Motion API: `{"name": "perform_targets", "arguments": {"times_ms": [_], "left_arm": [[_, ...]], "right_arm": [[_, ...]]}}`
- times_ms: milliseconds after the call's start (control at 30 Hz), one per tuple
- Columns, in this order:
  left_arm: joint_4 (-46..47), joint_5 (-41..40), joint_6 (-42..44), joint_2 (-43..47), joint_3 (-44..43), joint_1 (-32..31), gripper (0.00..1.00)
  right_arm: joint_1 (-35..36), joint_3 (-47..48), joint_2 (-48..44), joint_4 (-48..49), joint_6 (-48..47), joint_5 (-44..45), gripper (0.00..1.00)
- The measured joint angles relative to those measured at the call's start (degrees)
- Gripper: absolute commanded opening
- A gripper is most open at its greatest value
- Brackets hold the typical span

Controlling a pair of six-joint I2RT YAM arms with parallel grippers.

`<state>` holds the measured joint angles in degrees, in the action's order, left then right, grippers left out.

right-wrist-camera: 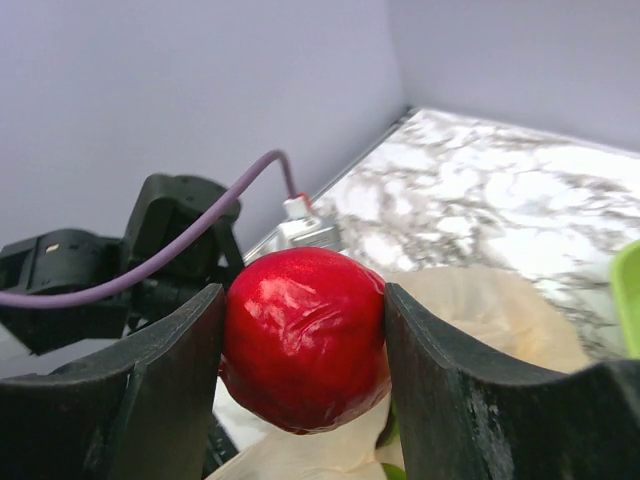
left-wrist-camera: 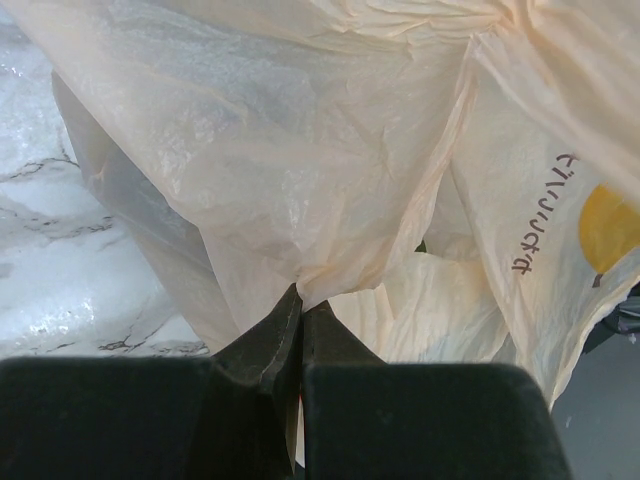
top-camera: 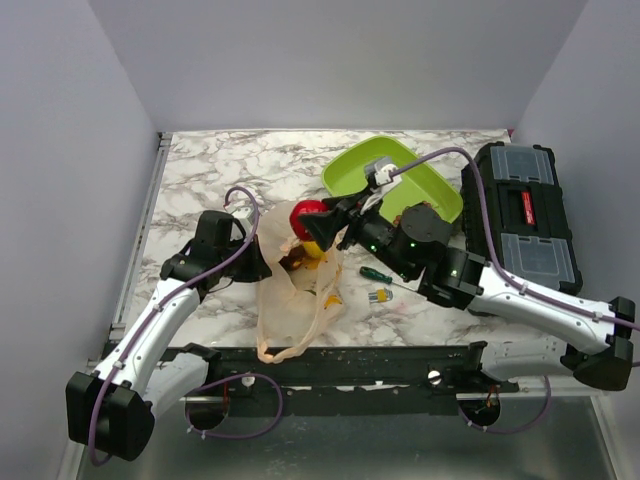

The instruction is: Take the fake fruits out of the plastic bag

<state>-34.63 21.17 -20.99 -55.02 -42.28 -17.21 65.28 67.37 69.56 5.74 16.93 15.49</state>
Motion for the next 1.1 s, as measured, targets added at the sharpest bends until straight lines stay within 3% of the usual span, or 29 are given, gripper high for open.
{"name": "perform_targets", "arguments": {"times_ms": [300, 400, 500, 600, 667, 900, 1100], "left_arm": [[-0.02, 0.02, 0.02, 0.0, 0.0, 0.0, 0.0], [0.0, 0.07, 0.0, -0.04, 0.0, 0.02, 0.0], [0.0, 0.09, 0.0, -0.07, 0.0, 0.02, 0.0], [0.0, 0.13, 0.0, -0.07, 0.0, 0.02, 0.0], [-0.02, 0.15, 0.0, -0.07, 0.0, 0.04, 0.0], [0.0, 0.28, 0.0, -0.07, 0.0, 0.26, 0.0], [-0.02, 0.31, 0.0, -0.07, 0.0, 0.28, 0.0]], "right_arm": [[-2.51, -0.17, -5.27, -2.75, -5.01, 17.31, 0.01], [-8.22, -1.92, -6.36, -2.91, -4.46, 20.09, 0.01], [-18.53, -3.54, -5.18, -5.01, -1.31, 18.86, 0.01], [-28.41, -3.98, 0.2, -7.76, 2.51, 16.94, 0.01], [-31.32, -3.96, 5.29, -9.05, 3.69, 16.55, 0.01], [-32.28, -0.35, 26.73, -13.33, 3.93, 15.28, 0.01], [-32.28, 0.0, 31.82, -13.94, 3.82, 15.32, 0.01]]}}
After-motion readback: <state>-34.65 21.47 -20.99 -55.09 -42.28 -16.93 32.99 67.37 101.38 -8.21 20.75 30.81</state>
